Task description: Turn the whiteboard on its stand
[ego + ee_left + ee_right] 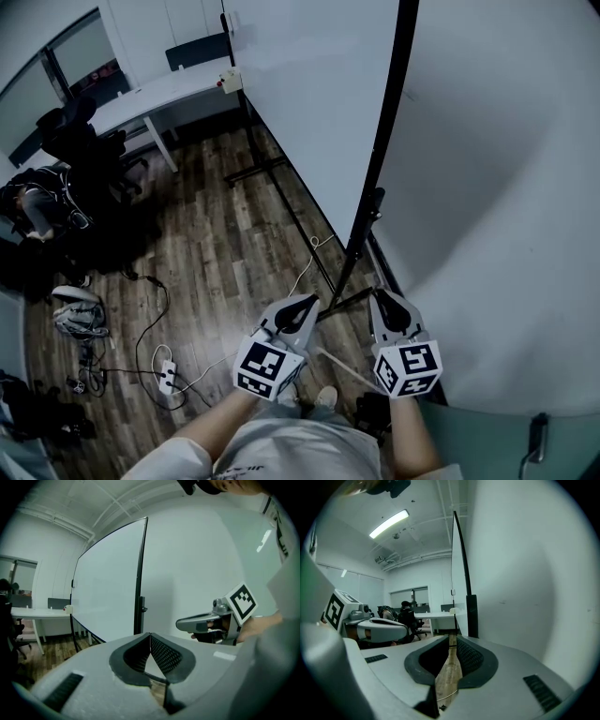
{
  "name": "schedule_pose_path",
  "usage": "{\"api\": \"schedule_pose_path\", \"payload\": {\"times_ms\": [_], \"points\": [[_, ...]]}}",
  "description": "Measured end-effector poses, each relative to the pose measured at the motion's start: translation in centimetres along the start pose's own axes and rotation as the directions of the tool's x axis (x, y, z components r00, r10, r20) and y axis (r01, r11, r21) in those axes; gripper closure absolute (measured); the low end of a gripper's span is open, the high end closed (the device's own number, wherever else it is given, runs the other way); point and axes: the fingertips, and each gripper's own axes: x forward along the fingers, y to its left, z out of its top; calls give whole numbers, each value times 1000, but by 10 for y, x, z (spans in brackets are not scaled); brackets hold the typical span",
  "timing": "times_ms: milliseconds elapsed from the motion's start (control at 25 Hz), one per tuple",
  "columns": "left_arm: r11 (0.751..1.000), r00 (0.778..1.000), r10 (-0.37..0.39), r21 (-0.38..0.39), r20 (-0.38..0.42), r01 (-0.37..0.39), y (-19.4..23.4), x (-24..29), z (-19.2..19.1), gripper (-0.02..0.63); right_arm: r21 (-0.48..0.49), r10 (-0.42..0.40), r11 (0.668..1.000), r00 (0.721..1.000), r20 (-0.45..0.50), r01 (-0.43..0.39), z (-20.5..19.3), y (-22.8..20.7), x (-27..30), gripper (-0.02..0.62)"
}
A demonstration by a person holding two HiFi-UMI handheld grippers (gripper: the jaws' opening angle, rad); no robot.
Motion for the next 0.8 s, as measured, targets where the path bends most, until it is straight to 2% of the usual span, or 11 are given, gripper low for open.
{"api": "schedule_pose_path", "payload": {"times_ms": [280,800], "points": [[999,1000,-15,43,-8,16,21,26,0,595,-19,-14,1000,1000,2,14,15,-21,42,494],[998,998,-55,30,-12,55,49,68,3,595,14,-58,998,998,-23,58,17,-66,116,403]]}}
